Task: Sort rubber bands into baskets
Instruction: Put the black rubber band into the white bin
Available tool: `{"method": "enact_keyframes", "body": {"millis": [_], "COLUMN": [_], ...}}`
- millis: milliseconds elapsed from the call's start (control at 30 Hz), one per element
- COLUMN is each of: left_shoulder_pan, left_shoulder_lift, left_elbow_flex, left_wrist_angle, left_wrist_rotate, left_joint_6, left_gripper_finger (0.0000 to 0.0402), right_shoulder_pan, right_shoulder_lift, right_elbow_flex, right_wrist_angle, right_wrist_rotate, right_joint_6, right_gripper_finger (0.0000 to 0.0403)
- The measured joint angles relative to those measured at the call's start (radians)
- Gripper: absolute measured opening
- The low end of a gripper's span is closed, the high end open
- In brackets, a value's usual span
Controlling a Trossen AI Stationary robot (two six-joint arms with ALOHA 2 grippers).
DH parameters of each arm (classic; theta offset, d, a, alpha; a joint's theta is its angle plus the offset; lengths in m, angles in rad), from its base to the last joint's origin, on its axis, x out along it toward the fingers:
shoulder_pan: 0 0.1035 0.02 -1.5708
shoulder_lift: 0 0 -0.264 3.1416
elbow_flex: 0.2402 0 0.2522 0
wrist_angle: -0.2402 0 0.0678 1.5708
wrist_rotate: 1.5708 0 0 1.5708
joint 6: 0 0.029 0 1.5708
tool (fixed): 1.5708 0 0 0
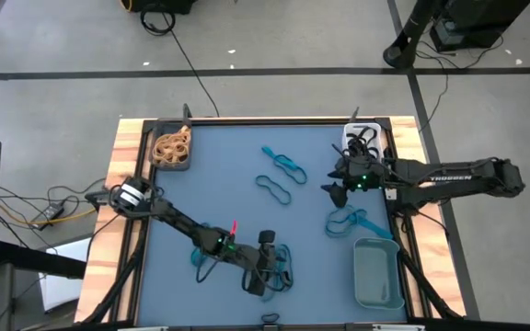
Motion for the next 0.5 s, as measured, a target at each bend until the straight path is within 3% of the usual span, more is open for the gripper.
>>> {"method": "enact_keyframes", "body": {"millis": [267,500], "left_shoulder_pan": [0.001,0.007], "left_shoulder_lift": [0.106,0.168], "left_elbow_flex": [0.044,0.147], "left_wrist_angle": [0.049,-0.118], "left_wrist_rotate": [0.037,0.000], "left_joint_6": [0.022,0.014], "left_gripper_finger": [0.0181,0.0176], "right_shoulder_pan": [0.017,0.033], "right_shoulder_lift": [0.000,0.000], "right_elbow_flex": [0.000,0.000], "right_wrist_angle": [0.012,0.014], "right_wrist_rotate": [0.001,-0.001], "right_joint_6": [0.010,0.018], "right_gripper_finger": [0.0269,0.0268]}}
